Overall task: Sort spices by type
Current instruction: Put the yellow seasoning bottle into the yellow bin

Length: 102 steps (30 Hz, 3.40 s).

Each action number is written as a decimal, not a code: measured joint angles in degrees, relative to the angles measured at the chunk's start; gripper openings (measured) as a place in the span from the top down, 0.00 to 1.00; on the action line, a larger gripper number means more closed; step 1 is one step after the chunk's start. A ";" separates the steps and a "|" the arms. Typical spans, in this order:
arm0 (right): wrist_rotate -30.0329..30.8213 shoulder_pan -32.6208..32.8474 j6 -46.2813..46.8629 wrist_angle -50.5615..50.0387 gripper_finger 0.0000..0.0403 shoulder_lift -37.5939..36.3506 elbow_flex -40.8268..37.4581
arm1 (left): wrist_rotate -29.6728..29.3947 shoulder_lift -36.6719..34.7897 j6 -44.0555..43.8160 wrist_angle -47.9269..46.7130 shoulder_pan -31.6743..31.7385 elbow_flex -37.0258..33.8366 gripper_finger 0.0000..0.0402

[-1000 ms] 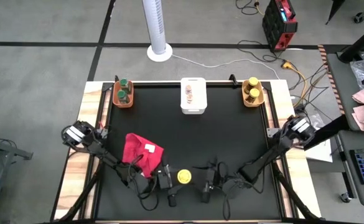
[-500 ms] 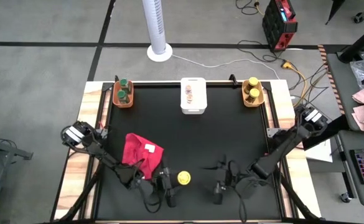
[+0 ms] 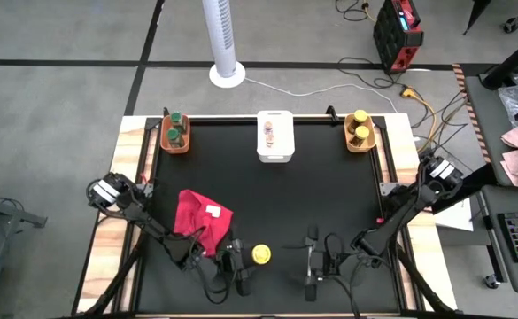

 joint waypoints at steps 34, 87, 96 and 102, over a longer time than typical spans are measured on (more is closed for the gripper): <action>1.47 -3.10 -8.70 -0.43 0.26 9.20 12.68 | 4.97 0.24 1.81 0.33 -0.01 3.04 0.58; 7.66 -20.08 19.03 -47.76 0.46 -8.50 17.35 | -11.01 0.02 19.92 -3.36 4.52 7.72 0.65; 7.72 -21.71 26.66 -66.82 0.46 -14.44 18.34 | -26.28 -1.41 23.05 -3.56 -3.80 7.99 0.91; 8.88 -24.76 26.29 -69.73 0.46 -23.03 15.24 | -29.67 -3.34 25.03 -3.61 -9.30 7.93 0.89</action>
